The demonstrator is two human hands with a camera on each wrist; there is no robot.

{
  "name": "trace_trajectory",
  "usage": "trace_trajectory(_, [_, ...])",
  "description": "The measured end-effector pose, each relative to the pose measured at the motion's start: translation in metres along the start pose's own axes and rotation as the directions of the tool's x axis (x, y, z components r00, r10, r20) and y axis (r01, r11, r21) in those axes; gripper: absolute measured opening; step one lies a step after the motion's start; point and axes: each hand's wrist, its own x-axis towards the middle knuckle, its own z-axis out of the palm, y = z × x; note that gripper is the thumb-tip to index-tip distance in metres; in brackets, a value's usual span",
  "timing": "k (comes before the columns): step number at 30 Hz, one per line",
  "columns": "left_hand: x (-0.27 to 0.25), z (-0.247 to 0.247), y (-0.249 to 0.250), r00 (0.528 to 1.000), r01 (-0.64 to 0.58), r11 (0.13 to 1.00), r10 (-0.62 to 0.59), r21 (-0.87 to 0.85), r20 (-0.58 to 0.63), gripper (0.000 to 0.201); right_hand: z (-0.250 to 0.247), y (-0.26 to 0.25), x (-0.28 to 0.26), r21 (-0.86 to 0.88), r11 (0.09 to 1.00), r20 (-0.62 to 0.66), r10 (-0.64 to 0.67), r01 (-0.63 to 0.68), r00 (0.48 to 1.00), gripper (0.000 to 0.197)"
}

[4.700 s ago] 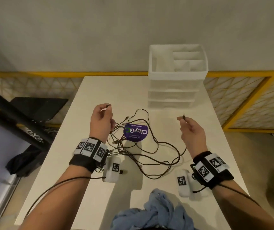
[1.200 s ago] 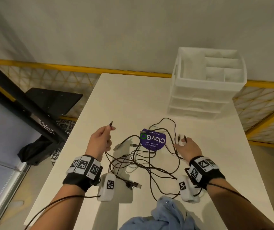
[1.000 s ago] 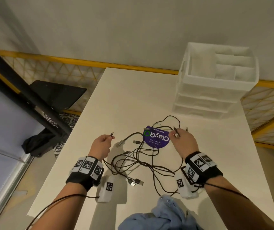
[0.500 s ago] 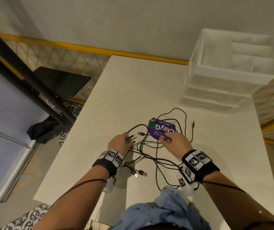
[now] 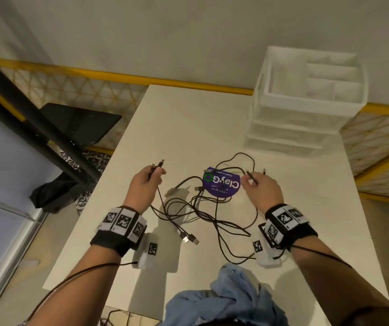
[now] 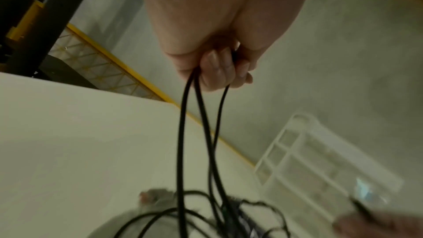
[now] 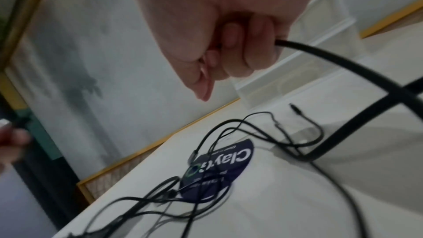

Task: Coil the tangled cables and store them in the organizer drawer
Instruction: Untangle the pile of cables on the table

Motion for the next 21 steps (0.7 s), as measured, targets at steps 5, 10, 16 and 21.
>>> trace_trajectory(5, [0.003, -0.012, 0.012, 0.998, 0.041, 0.989, -0.046, -0.143, -0.035, 0.027, 0.002, 0.015, -0.003, -0.069, 0.997, 0.034, 0.028, -0.025, 0.999, 0.031])
trace_trajectory(10, [-0.003, 0.009, 0.002, 0.996, 0.078, 0.995, -0.08, 0.057, 0.036, 0.029, 0.012, -0.011, 0.01, -0.168, 0.978, 0.072, -0.116, 0.127, 0.991, 0.035])
trace_trajectory(16, [-0.003, 0.03, 0.007, 0.985, 0.128, 0.991, -0.121, -0.05, 0.121, 0.027, 0.042, -0.04, 0.049, -0.4, 0.822, 0.31, -0.295, 0.406, 0.904, 0.04])
trace_trajectory(21, [-0.001, 0.027, 0.026, 0.975, 0.194, 0.95, -0.16, -0.244, 0.153, 0.023, 0.057, -0.035, 0.059, -0.586, 0.658, 0.436, -0.238, 0.474, 0.868, 0.046])
